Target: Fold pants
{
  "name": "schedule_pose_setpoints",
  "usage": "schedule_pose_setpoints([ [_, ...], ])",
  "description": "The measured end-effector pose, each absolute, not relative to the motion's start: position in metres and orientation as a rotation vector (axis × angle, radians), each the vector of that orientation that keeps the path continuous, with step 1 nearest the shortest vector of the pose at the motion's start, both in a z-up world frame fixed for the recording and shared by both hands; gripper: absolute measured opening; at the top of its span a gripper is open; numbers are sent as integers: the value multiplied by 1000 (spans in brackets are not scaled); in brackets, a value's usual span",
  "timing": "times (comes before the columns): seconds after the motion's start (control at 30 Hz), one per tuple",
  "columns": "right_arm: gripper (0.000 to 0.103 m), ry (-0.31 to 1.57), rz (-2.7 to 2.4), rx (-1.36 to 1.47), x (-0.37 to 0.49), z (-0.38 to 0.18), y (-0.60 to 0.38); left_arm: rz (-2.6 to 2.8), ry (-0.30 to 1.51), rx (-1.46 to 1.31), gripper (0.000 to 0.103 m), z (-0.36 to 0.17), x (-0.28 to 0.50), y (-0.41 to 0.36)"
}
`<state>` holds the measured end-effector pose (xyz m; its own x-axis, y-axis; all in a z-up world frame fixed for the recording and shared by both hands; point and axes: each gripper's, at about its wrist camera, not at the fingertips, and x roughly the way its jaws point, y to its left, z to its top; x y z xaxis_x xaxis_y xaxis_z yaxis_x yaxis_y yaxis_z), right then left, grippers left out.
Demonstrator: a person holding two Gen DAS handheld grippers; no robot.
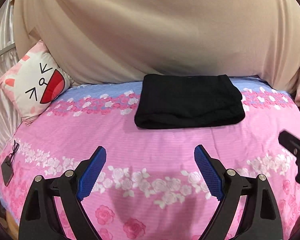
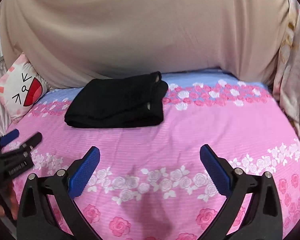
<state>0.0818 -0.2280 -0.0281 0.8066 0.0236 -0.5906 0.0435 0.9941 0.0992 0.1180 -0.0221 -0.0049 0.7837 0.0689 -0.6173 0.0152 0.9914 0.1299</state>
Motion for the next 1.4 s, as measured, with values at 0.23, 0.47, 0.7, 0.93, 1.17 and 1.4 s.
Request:
schedule_pose_setpoints([
  [0.23,98,606,-45,85,83,-22,-208,36,681,136,87,-11,125,-22],
  [0.47,98,645,-51,85,98,-34,-200,48,711,142,87,-24,139,-15],
  [0.7,98,659,-48,76,109,-39,-192,52,719,159,87,-29,145,-14],
  [0.93,98,666,-47,63,112,-42,-187,53,719,159,87,-29,145,-15],
  [1.17,98,659,-52,58,111,-41,-188,61,718,163,87,-30,148,-14],
  [1.4,98,665,-59,54,112,-42,-188,55,724,152,87,-27,156,-12],
])
